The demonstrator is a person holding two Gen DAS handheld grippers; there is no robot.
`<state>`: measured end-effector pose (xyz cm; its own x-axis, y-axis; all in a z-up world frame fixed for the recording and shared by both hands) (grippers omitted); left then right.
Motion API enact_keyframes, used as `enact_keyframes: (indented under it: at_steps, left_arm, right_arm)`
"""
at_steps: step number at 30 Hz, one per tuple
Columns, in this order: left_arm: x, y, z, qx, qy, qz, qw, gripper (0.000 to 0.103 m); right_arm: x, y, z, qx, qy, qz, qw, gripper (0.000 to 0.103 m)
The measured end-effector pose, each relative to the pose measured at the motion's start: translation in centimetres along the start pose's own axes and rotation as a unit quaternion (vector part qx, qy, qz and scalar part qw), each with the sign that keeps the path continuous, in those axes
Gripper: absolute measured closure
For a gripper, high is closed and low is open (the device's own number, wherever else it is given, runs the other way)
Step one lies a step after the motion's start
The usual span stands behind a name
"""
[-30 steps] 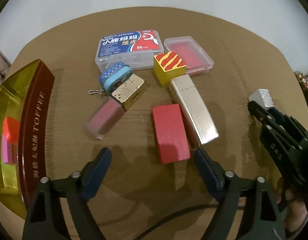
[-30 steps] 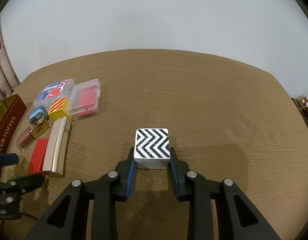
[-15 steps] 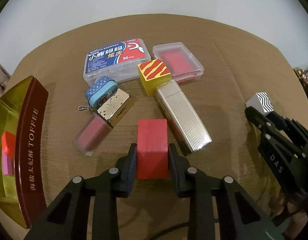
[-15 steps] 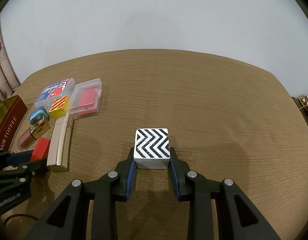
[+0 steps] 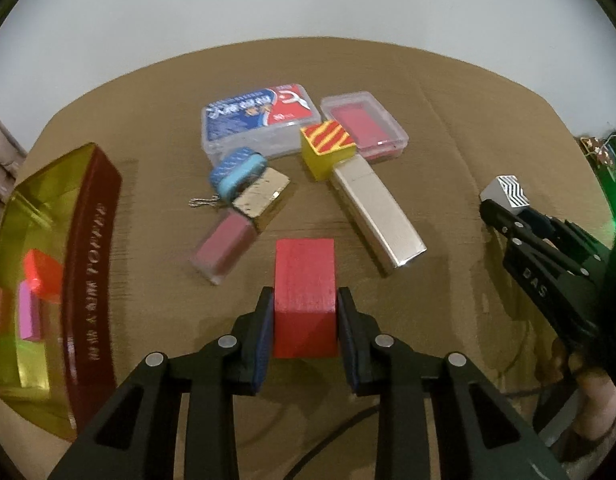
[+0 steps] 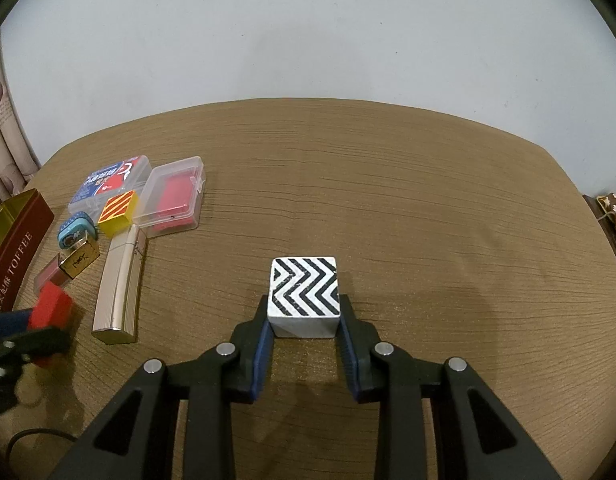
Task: Organize rigid objects
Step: 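Carry the red block into the tin beside the pink block, open left tool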
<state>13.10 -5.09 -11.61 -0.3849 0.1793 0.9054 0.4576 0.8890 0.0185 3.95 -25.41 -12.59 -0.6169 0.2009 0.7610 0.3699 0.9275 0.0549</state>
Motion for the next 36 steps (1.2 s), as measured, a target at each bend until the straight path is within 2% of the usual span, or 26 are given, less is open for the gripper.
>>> enact_keyframes:
  at_steps: [8, 9, 16, 20, 25, 32, 36]
  left_arm:
    - [4.2, 4.8, 0.4, 0.026, -0.025, -0.019, 0.9992, 0.076]
    - [5.7, 4.6, 1.1, 0.029, -0.029, -0.024, 0.9989, 0.076]
    - [8.4, 11.9, 1.1, 0.073, -0.041, -0.06, 0.9947, 0.076]
    - [8.3, 14.9, 2.4, 0.098, -0.038, -0.075, 0.9917, 0.076]
    - [5.8, 17.4, 4.5, 0.124, -0.014, -0.082, 0.9888, 0.076]
    - [2.9, 18.9, 6.4, 0.146, 0.011, -0.073, 0.9865, 0.076]
    - [1.9, 20.0, 7.0, 0.153, 0.021, -0.08, 0.9848, 0.076]
  right_arm:
    - [0.1, 0.1, 0.0, 0.002, 0.0, 0.001, 1.0, 0.073]
    - [0.1, 0.1, 0.0, 0.002, 0.0, 0.002, 1.0, 0.073]
    - [0.0, 0.1, 0.0, 0.003, 0.0, 0.002, 1.0, 0.073]
    - [0.0, 0.1, 0.0, 0.003, 0.0, 0.001, 1.0, 0.073]
    - [0.0, 0.2, 0.0, 0.005, 0.0, 0.003, 1.0, 0.073]
    - [-0.2, 0.3, 0.0, 0.008, 0.001, 0.007, 1.0, 0.073]
    - [-0.2, 0.3, 0.0, 0.01, 0.001, 0.007, 1.0, 0.073]
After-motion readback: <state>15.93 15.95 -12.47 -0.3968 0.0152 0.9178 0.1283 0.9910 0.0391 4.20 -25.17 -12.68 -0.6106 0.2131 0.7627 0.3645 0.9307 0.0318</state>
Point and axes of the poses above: each gripper's, at about its wrist camera, not at the fingertips, and x roughly against the way its jaws point, y to its left, z to its underside, the point moved 6 cm from there along -x, roughly the way its jaws point, and after that the axes turned 3 degrees about -x, right-handed, at the moved point
